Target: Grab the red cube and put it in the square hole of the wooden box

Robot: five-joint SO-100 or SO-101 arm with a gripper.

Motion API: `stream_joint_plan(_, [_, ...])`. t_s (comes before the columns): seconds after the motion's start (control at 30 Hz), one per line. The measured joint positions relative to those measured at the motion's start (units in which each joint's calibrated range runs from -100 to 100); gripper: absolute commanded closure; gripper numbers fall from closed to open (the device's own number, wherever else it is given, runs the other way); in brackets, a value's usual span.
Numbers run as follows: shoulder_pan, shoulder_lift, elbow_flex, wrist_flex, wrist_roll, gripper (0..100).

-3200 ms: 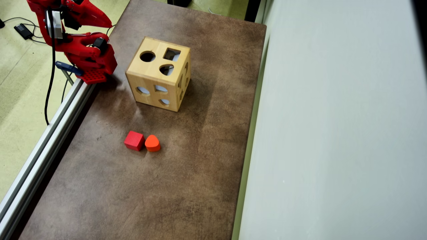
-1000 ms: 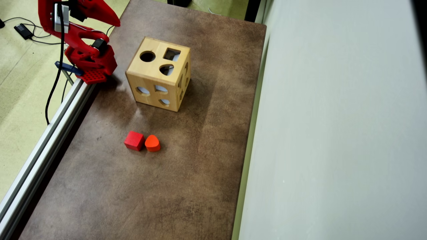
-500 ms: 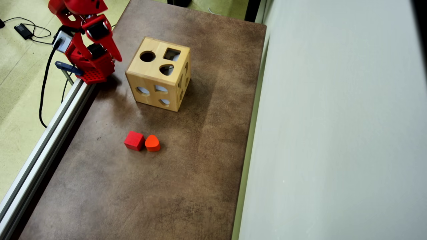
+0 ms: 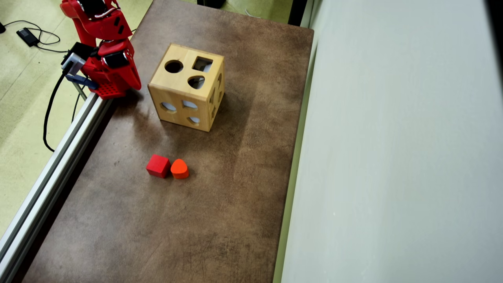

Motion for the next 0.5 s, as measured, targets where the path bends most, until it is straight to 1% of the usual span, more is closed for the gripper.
stream_joint_plan(0.27, [0.9,0.4,0.0,0.0,-0.3,97])
stream_joint_plan(0.37, [2.3,1.6,0.0,-0.1,-2.3,97])
stream_joint_plan(0.43, [4.7,3.5,0.0,0.0,-4.5,97])
stream_joint_plan(0.5, [5.0,5.5,0.0,0.0,-6.8,97])
